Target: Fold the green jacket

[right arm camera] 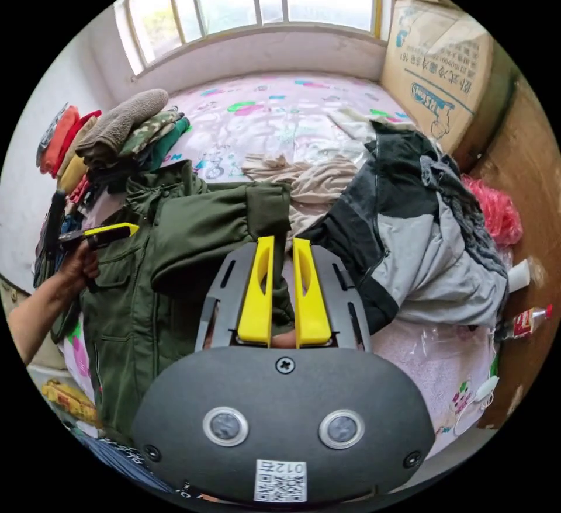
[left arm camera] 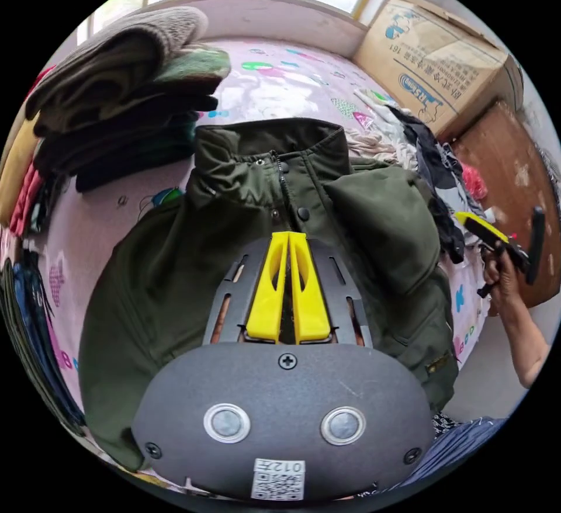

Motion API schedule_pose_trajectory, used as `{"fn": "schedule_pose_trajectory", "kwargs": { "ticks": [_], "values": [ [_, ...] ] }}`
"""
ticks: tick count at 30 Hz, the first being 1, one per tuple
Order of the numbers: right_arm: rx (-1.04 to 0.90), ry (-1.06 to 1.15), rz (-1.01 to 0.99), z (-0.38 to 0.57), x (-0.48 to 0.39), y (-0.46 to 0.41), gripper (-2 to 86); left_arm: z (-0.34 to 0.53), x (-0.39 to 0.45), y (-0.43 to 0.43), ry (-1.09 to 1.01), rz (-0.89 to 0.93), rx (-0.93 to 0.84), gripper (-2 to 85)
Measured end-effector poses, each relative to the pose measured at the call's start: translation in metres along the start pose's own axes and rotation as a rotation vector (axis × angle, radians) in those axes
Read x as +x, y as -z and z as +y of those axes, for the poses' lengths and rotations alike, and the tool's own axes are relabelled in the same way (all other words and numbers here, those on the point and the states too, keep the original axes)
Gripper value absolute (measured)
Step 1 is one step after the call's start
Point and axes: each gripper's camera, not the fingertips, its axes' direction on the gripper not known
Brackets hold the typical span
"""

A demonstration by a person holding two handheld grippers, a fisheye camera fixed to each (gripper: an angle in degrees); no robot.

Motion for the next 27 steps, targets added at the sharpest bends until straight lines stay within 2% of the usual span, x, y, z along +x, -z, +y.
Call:
{"fn": "schedule_pose_trajectory", "kwargs": {
  "ticks": [4, 9, 16, 20, 27],
  "values": [
    [0.065, 0.282, -0.129, -0.018, -0.089, 0.001, 5.3, -0.021, 0.002, -0.037, -0.049, -0.084, -0.125, 0.3],
    [0.049, 0.501, -0.169, -0.064, -0.185, -0.068, 5.9, -0.018, -0.018, -0.044, 0.055, 0.033, -0.075, 0.3],
    [-0.219, 0.517, -0.106, -0.114, -0.235, -0.190, 8.0, -0.014, -0.031, -0.051, 0.097, 0.103, -0.014, 0.2],
    [-0.239, 0.494, -0.091, -0.122, -0.236, -0.205, 8.1, -0.013, -0.036, -0.054, 0.116, 0.128, 0.003, 0.2],
    [-0.319, 0.602, 0.047, -0.130, -0.243, -0.236, 6.0, -0.014, -0.042, -0.060, 0.130, 0.155, 0.024, 0.2]
  ]
}}
